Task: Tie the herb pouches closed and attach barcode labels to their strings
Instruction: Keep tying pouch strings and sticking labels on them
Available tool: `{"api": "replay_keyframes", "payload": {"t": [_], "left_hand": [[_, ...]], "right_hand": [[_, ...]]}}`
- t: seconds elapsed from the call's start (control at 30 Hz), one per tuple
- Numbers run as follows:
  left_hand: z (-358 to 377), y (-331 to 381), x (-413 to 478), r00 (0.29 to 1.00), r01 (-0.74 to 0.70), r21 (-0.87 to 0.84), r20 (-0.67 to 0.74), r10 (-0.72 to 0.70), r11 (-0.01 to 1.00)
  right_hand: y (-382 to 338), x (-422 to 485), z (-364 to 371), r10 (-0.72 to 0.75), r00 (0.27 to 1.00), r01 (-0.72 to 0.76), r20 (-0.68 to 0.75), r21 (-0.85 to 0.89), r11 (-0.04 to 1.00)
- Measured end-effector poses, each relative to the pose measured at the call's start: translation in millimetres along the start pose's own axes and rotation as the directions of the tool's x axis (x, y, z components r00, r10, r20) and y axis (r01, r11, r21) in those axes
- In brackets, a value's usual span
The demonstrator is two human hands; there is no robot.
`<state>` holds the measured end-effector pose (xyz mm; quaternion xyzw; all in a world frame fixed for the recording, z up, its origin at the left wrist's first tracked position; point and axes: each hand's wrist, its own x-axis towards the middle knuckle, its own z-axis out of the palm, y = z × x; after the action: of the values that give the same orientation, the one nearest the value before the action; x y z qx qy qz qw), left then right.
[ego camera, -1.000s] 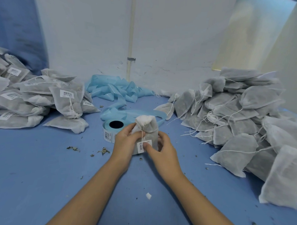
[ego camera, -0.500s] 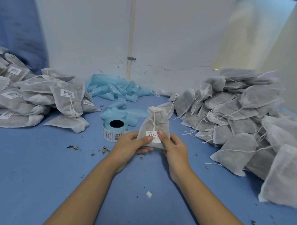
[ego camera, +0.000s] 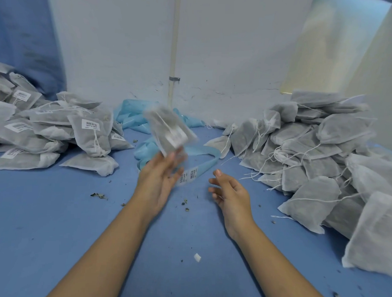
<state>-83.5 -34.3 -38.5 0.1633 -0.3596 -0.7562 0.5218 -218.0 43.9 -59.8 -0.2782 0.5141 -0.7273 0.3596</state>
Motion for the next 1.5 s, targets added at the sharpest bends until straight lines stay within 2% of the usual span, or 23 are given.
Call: {"api": "replay_keyframes", "payload": {"t": [0.07,0.1,0.27,0.47,0.57,0.73,0.97,1.17,1.3,1.5], "left_hand": [[2,13,6,0.997,-0.076,-0.188,-0.010,0.075,0.979],[1,18,7,0.996,-0.088,-0.188,-0.016,0.087,0.978],[3,6,-3,0.999,-0.042,0.201,0.014,0.040,0.979],[20,-6,-14,0.995,0.011,0.508,0.076,-0.057,0.861],[29,-15,-19,0.992,-0.001,0.581,0.104,-0.073,0.814],[37,-29,-20,0.989,-0.001,0.615,0.117,-0.091,0.789],[42,-38,-20,0.996,0.009,0.585,0.064,-0.057,0.811],[38,-40,-19,0.999,0.026,0.578,0.007,-0.037,0.815],[36,-43,-18,0.999,0.052,0.580,-0.027,-0.044,0.813],[31,-47,-17,0.997,0.073,0.598,-0.056,-0.049,0.798]], "right_hand": [[0,1,-1,0.014,1.000,-0.013,0.005,-0.016,1.000],[0,1,-1,0.018,1.000,-0.018,0.006,-0.018,1.000],[1,3,0,0.033,0.999,-0.033,-0.003,0.004,0.999],[-4,9,-6,0.099,0.993,-0.083,-0.065,0.206,0.975],[-12,18,-15,0.100,0.986,-0.063,-0.136,0.253,0.966],[-23,34,-36,0.090,0.955,0.007,-0.283,0.322,0.947],[-30,51,-56,0.119,0.920,0.080,-0.372,0.478,0.875],[-28,57,-67,0.147,0.866,0.122,-0.479,0.486,0.865],[-30,56,-67,0.141,0.855,0.138,-0.499,0.481,0.866],[-28,47,-55,0.119,0.897,0.091,-0.426,0.441,0.893]]}}
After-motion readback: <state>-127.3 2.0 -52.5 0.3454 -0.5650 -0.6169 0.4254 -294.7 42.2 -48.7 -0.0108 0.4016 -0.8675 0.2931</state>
